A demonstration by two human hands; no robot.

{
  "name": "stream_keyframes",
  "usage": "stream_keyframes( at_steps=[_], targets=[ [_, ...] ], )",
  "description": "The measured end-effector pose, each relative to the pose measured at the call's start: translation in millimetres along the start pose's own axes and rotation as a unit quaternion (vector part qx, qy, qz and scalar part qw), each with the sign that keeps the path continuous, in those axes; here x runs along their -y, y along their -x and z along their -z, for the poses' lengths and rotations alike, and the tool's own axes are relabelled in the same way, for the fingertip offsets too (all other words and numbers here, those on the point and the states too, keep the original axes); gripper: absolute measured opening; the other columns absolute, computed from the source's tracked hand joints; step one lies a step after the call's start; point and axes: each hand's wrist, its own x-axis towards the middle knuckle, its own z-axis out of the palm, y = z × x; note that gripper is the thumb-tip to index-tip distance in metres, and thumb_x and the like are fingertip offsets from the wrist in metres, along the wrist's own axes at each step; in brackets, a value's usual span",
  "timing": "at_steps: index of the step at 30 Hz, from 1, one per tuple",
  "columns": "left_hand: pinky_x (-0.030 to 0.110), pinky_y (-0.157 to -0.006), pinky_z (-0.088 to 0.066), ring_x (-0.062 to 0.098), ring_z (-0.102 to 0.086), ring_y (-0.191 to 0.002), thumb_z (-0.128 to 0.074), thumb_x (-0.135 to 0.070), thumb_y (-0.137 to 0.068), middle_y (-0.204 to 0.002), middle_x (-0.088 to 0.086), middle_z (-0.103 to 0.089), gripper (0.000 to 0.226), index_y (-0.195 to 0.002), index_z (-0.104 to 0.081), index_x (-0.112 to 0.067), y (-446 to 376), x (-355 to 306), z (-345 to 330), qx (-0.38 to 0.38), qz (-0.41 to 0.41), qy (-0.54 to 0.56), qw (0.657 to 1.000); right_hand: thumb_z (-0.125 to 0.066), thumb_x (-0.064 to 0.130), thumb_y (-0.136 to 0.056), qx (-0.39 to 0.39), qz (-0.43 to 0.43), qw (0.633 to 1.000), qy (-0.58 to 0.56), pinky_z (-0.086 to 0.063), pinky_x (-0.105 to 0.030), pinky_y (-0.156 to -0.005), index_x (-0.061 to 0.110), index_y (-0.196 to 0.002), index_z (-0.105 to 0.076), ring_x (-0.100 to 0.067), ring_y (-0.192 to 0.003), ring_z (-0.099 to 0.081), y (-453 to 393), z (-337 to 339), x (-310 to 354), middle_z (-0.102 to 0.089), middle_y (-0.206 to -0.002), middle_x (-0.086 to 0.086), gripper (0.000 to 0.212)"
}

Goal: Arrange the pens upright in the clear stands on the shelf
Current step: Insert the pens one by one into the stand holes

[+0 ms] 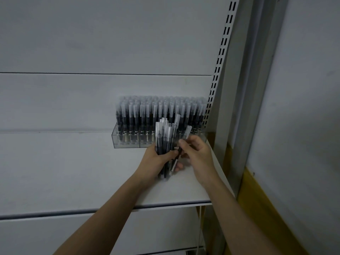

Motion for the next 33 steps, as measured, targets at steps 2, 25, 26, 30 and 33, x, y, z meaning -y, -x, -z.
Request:
stream_keyframes(
  at_steps=[2,25,26,30,33],
  targets=[
    [0.036,-0.062,-0.056,0.034,-0.07,-0.066,-0.063,-0.003,-0.093,-0.083,0.026,-0.072,0.015,-0.108,-0.063,0.001,-1,2,1,0.0,-0.003,-0.02,1.0,-0.072,0.017,-0.089,-0.019,0.006,1.0,-0.018,-0.058,-0.045,-0.085,0.019,-0.091,-0.066,-0.024,-0.088,-0.068,0,2,0,-0.073,-0.094,-0.006,0.006],
    [0.032,-0.056,-0.056,0.032,-0.07,-0.066,-0.063,0.003,-0.092,-0.097,0.016,-0.074,0.019,-0.109,-0.056,0.001,-1,5,3,-0.027,-0.005,0.025,0.999,-0.065,0.022,-0.095,-0.092,0.188,0.954,0.216,-0.054,-0.016,-0.08,0.025,-0.108,-0.064,0.001,-0.092,-0.065,-61,22,83,-0.068,-0.099,0.013,0.014],
    [0.033,-0.057,-0.056,0.032,-0.07,-0.067,-0.063,0.003,-0.092,-0.097,0.016,-0.074,0.019,-0.109,-0.057,0.001,-1,5,3,-0.027,-0.005,0.021,0.999,-0.065,0.022,-0.095,-0.089,0.184,0.952,0.227,-0.054,-0.017,-0.081,0.024,-0.109,-0.065,0.0,-0.092,-0.065,-63,23,81,-0.068,-0.099,0.012,0.014],
    [0.035,-0.06,-0.057,0.033,-0.07,-0.067,-0.064,0.002,-0.091,-0.096,0.016,-0.074,0.017,-0.107,-0.057,-0.001,-1,4,3,-0.027,-0.007,0.016,0.999,-0.065,0.019,-0.095,-0.078,0.166,0.95,0.252,-0.054,-0.022,-0.085,0.015,-0.115,-0.066,-0.006,-0.095,-0.064,-66,21,74,-0.069,-0.102,0.004,0.02],
    [0.035,-0.059,-0.057,0.033,-0.07,-0.068,-0.063,0.001,-0.092,-0.097,0.016,-0.074,0.02,-0.111,-0.056,0.003,-2,4,3,-0.023,-0.007,0.011,1.0,-0.064,0.019,-0.095,-0.087,0.167,0.946,0.265,-0.053,-0.02,-0.084,0.014,-0.115,-0.066,-0.004,-0.093,-0.064,-67,20,72,-0.068,-0.101,0.004,0.02]
  ],
)
